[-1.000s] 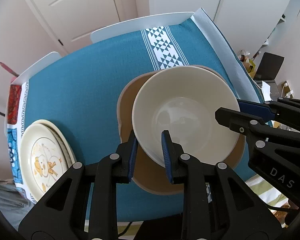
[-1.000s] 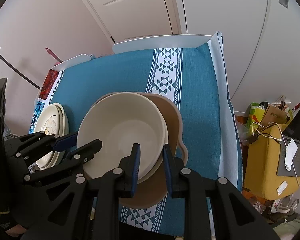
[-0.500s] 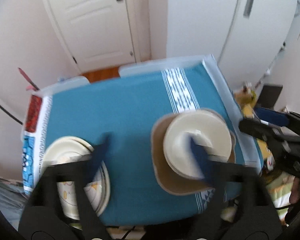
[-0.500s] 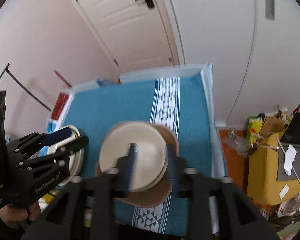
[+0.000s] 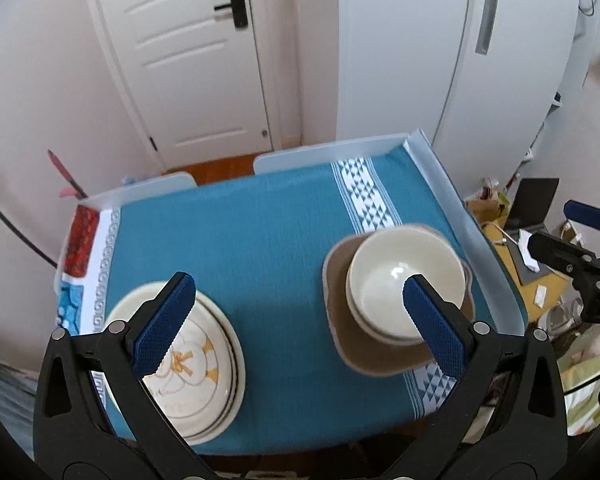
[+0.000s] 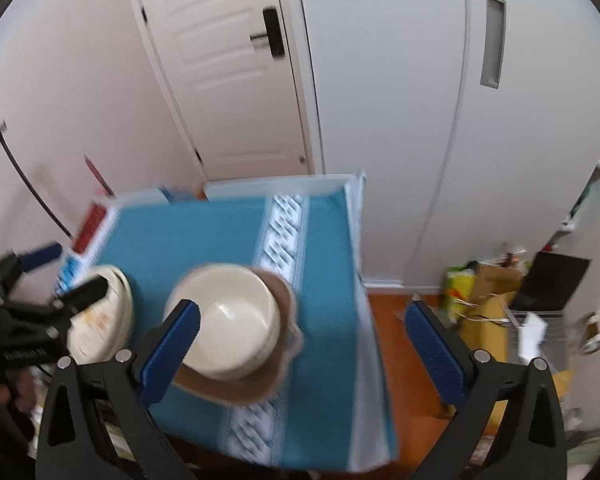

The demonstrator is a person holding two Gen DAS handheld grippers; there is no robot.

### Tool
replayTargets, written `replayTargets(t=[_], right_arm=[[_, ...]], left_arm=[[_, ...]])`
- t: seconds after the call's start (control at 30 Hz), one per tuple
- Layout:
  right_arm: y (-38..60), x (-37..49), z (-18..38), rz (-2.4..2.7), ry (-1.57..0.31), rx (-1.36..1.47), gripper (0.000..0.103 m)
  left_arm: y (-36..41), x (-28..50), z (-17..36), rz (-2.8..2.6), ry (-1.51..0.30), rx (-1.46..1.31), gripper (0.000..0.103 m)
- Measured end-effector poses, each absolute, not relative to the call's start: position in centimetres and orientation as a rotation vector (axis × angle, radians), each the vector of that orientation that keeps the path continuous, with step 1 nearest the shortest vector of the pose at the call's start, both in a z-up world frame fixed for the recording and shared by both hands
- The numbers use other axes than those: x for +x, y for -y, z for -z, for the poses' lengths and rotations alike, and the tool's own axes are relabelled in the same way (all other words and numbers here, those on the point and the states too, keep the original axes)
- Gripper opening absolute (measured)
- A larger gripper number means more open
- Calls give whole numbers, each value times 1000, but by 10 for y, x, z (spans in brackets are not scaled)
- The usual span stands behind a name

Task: Organize plates and bowls
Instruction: 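Open the right gripper and lift it away from the bowls, then grasp the beige square bowl rim with both grippers from opposite sides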

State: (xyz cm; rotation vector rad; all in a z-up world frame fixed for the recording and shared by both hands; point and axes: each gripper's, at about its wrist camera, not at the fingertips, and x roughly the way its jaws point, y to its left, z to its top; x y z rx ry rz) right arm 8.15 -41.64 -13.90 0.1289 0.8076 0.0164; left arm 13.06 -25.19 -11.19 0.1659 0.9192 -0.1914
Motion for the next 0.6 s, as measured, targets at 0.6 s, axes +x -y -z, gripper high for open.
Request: replayTargets(t=[0.6], right_arm=[[405, 100, 237, -67, -1152, 108, 100]], left_arm=[[263, 139, 211, 283, -1195, 308, 99]])
